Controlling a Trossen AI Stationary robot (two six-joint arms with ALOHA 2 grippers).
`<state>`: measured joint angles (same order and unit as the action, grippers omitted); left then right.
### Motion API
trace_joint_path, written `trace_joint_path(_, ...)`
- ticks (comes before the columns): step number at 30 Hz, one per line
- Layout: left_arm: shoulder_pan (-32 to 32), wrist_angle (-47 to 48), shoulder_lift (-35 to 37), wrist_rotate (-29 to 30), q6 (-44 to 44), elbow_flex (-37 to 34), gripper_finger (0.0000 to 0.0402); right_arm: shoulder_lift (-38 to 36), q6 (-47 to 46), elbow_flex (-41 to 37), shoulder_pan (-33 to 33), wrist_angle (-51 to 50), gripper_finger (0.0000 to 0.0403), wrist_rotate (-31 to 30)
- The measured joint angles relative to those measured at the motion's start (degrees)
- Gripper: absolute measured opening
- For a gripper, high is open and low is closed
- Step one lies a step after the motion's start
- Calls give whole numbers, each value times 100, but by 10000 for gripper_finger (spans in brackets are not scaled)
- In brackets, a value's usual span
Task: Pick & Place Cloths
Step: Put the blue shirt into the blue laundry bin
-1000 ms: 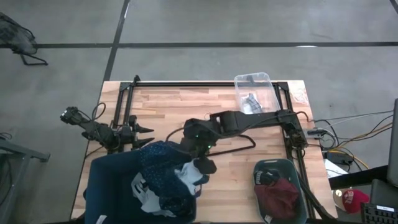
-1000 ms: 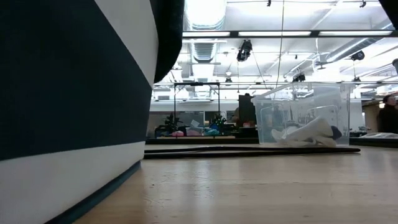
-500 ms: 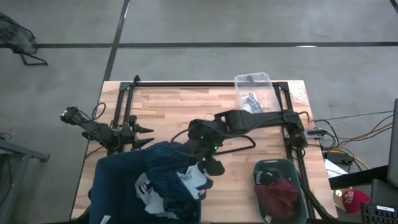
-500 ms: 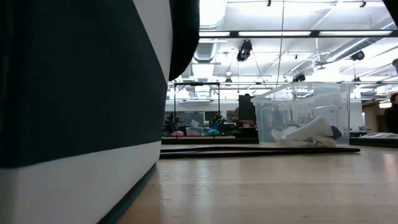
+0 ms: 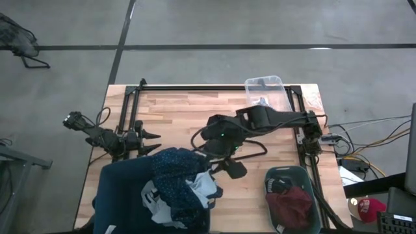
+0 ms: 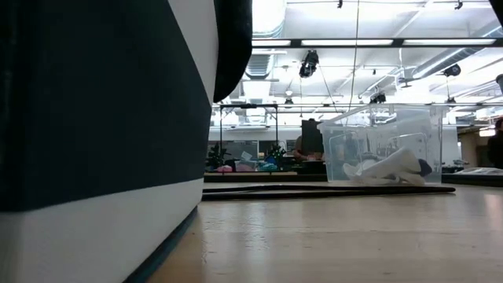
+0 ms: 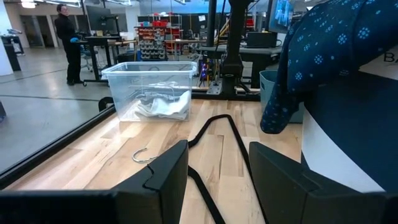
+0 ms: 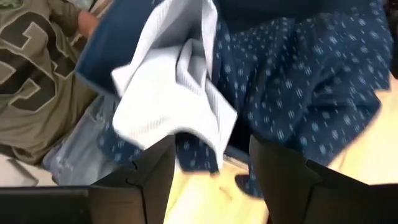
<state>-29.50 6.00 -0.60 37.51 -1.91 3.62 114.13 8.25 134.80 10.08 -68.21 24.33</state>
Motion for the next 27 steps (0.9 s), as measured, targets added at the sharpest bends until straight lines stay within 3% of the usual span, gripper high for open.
trace_joint_path(10,0,0,-19,0,-1,0,177,-328,270,-139,-14,-784,175,-43)
trace_joint_path(17,0,0,-20,0,0,0,177,-343,249,-1014,-79,-793,147,-105)
trace_joint_path(21,0,0,-21,1,0,0,177,-665,280,-1695,-254,-82,129,-243)
trace_joint_path(27,0,0,-28,2,0,0,177,-1829,407,-3284,-464,1548,105,-248)
